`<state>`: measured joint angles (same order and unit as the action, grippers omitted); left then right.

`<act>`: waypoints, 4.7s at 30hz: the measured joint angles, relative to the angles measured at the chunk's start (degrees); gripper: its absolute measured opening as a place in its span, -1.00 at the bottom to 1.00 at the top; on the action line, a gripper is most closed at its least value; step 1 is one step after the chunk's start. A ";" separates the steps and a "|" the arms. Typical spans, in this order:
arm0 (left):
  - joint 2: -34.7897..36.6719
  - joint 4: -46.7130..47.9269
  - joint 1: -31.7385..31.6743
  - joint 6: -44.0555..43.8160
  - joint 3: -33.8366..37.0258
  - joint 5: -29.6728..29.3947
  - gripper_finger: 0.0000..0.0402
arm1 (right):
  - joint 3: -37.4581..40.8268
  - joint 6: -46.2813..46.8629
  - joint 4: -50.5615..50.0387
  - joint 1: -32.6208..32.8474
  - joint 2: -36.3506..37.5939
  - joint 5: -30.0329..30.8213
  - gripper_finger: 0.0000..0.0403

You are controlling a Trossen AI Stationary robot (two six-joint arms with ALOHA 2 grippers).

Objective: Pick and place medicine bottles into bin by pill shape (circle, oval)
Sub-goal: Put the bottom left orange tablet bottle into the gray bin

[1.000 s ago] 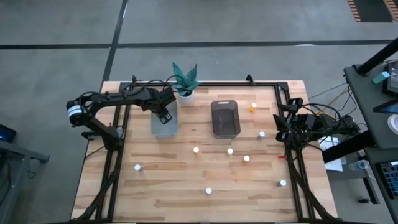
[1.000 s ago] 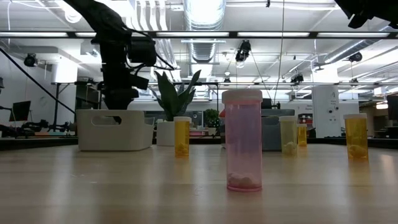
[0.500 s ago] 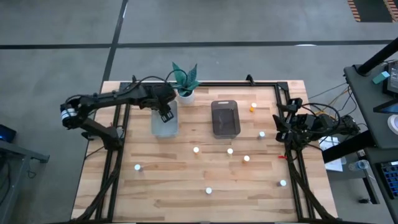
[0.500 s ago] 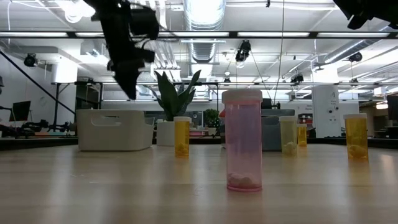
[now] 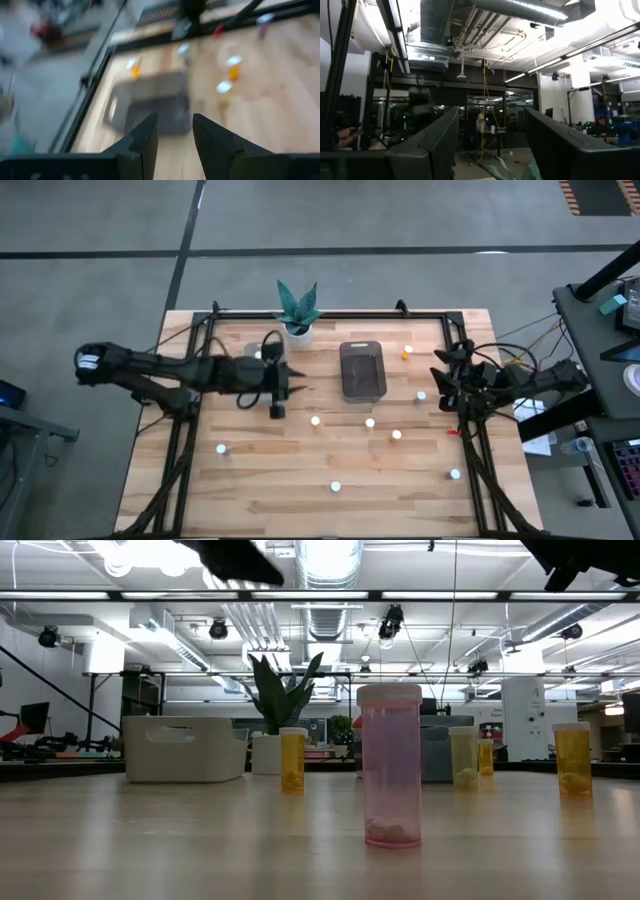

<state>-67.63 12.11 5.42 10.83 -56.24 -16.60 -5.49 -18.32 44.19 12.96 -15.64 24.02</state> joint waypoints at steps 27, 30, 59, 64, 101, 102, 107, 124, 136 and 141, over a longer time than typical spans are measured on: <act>20.42 -25.08 6.17 19.93 22.26 2.64 -0.47 | -39.60 23.37 -51.50 0.02 -41.51 0.06 0.07; 22.37 -24.79 6.17 21.34 23.69 2.56 -0.47 | -42.91 24.96 -54.58 -0.01 -46.31 -0.23 0.07; 24.76 -24.86 6.22 21.03 24.14 2.21 -0.47 | -65.41 19.33 -61.01 -2.24 -82.52 -13.10 0.07; 24.73 -24.79 6.22 21.00 24.14 2.21 -0.47 | -65.25 18.05 -57.42 -4.07 -84.97 -16.95 0.07; 24.58 -24.64 6.22 20.98 24.14 2.23 -0.47 | -64.86 15.75 -48.13 -6.63 -91.10 -19.97 -0.38; 24.58 -24.58 6.22 20.96 24.14 2.23 -0.47 | -64.86 15.75 -48.11 -6.63 -91.08 -19.97 -0.41; 24.59 -23.51 6.22 20.84 24.15 2.25 -0.47 | -64.86 15.75 -48.13 -6.63 -91.08 -19.97 -0.45; 31.34 -17.82 6.22 16.76 24.75 2.25 -0.47 | -70.84 16.00 -52.05 -6.63 -90.99 -19.97 -0.41; 36.45 -12.27 6.22 14.97 24.77 2.23 -0.47 | -76.49 14.64 -53.29 -7.52 -90.90 -19.94 -0.41; 37.81 -12.01 6.22 14.84 24.77 2.23 -0.47 | -79.62 12.55 -52.94 -8.50 -90.90 -19.94 -0.41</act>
<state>-29.82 0.10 11.64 25.67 -31.46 -14.37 -85.11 -5.77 -8.75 4.45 -106.54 4.08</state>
